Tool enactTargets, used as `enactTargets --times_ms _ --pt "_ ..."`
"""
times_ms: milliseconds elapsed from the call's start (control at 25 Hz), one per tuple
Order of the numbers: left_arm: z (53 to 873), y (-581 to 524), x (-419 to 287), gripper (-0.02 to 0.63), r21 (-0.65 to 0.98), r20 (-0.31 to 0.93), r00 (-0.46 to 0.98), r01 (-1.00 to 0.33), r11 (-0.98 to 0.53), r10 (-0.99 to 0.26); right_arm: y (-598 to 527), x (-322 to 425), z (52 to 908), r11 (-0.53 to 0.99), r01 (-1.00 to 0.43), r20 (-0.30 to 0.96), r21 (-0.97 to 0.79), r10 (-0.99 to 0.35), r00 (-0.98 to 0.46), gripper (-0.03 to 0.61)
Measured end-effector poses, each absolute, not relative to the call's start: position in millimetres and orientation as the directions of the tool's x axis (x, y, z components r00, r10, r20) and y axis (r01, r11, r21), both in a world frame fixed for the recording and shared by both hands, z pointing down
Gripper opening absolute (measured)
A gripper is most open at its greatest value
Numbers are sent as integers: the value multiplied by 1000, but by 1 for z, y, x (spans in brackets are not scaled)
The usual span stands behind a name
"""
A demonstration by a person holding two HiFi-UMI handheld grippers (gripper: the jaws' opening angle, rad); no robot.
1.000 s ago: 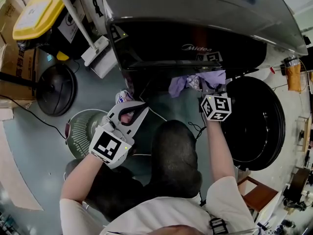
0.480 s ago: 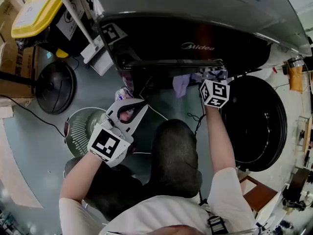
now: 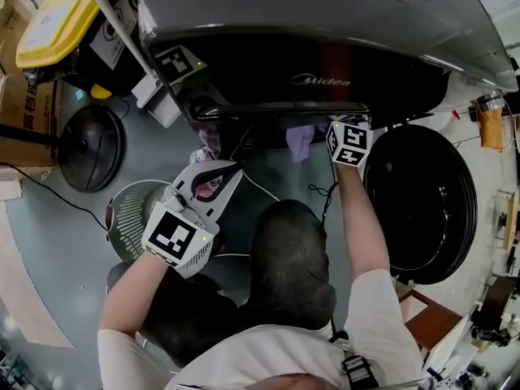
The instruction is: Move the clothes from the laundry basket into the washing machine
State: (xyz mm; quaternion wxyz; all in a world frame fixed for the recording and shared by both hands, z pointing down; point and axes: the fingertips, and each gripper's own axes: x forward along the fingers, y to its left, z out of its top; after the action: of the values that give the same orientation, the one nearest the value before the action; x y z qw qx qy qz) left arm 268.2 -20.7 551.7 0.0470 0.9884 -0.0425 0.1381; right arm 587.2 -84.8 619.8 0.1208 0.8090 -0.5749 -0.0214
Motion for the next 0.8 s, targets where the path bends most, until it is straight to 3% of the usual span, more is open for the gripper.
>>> enactTargets --times_ms 440,480,560,640,800 --pt "580 -3 287 6 51 311 950 -47 -998 -29 -92 602 644 -326 -903 177 279 -907 382 239" --pt "582 0 288 6 49 317 948 -38 -998 -21 -96 602 650 -310 -913 213 264 -905 369 268" --pt "584 6 289 6 52 320 947 -24 -998 -6 -103 598 663 -261 -940 284 220 -905 317 411" --pt "585 11 289 6 54 322 947 -12 -998 6 -100 590 663 -226 -952 296 209 -913 281 455" --pt "586 15 286 6 40 330 944 3 -999 16 -80 587 658 -222 -957 278 185 -922 268 469"
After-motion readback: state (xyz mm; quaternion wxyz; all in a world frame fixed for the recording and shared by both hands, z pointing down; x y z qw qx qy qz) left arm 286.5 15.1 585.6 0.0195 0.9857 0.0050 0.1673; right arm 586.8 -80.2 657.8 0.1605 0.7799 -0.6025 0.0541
